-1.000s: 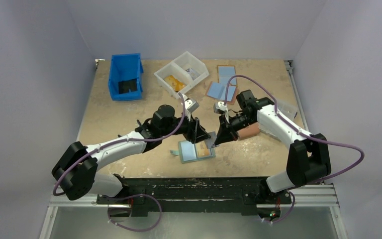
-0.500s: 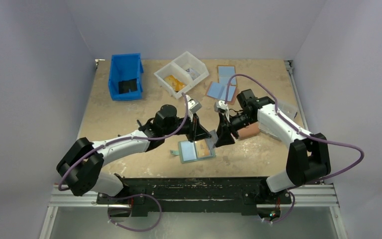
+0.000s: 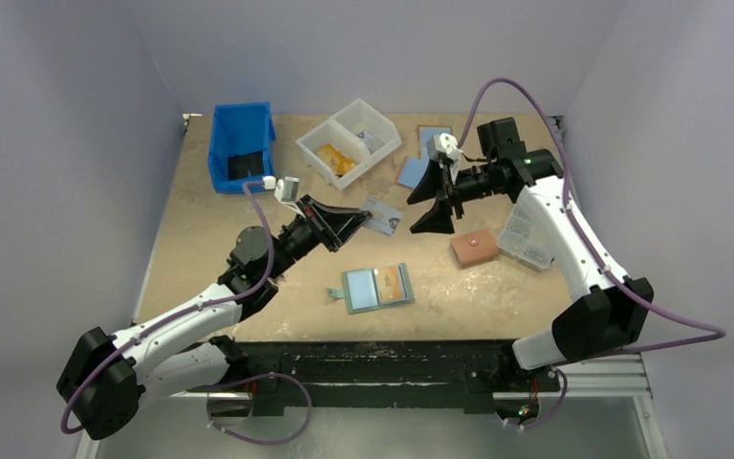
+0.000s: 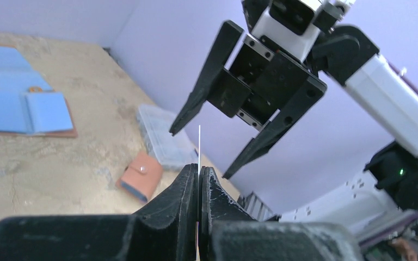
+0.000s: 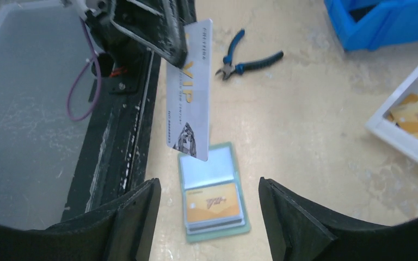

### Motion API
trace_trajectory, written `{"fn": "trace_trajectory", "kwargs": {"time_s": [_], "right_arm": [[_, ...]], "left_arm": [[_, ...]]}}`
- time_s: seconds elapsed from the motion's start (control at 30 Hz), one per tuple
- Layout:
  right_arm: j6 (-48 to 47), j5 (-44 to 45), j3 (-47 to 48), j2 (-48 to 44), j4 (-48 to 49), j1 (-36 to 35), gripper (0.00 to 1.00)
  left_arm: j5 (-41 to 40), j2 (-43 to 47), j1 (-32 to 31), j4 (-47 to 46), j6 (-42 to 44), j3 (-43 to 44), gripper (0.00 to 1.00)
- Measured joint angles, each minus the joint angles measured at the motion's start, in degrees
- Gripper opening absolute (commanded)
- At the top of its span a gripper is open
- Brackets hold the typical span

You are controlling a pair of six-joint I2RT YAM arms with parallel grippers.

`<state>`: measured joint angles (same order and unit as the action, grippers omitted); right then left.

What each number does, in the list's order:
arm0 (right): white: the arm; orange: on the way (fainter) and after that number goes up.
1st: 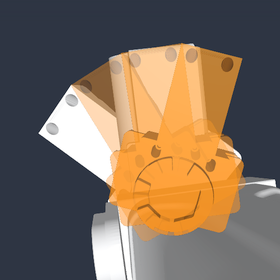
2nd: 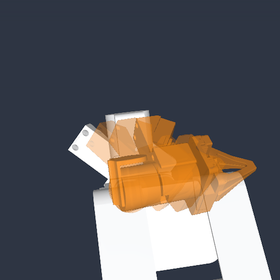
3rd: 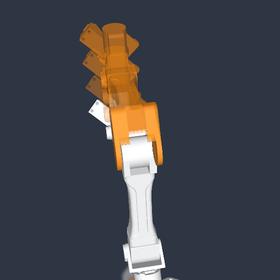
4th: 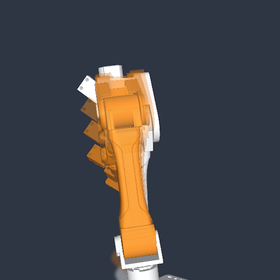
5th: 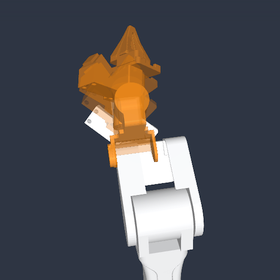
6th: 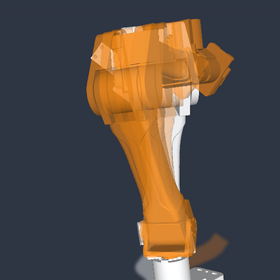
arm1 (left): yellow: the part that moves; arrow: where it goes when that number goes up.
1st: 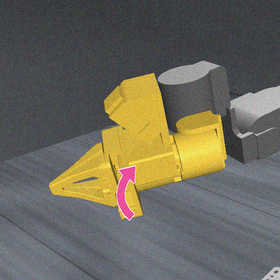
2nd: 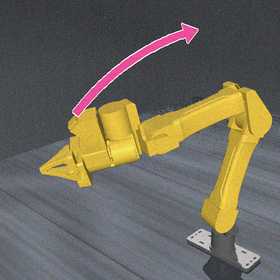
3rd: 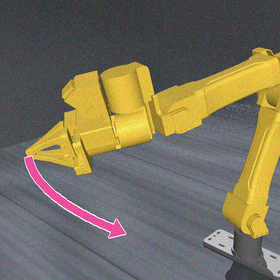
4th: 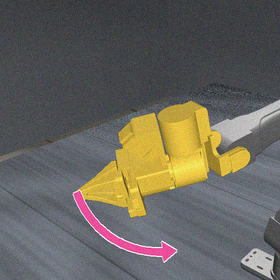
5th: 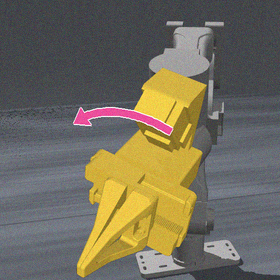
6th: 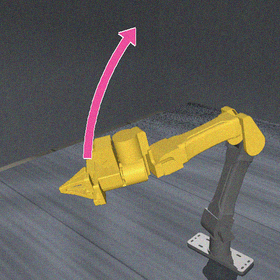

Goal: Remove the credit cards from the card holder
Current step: Place the credit card in the storage box.

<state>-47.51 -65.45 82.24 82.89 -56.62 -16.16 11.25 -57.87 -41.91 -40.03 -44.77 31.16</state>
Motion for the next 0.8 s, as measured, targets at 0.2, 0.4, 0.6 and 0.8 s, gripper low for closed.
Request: {"fn": "trace_trajectory", "kwargs": {"time_s": [0.2,0.4,0.6,0.8], "right_arm": [[2.8,-5.79,7.43,5.64,-1.29,0.09,0.8],[6.91,-7.58,10.84,12.24,-2.4,0.09,0.8],[13.84,-7.65,11.52,12.74,0.59,0.11,0.72],[17.09,-10.01,12.41,13.55,1.7,0.0,0.41]], "left_arm": [[-5.07,0.02,0.7,-3.15,-3.78,0.0,0.0],[-5.81,-2.54,0.96,-6.43,-5.46,0.0,0.0],[-5.95,-4.28,1.18,-8.35,-5.64,0.0,0.0],[-5.92,-6.32,1.88,-10.05,-5.68,0.09,0.0]]}}
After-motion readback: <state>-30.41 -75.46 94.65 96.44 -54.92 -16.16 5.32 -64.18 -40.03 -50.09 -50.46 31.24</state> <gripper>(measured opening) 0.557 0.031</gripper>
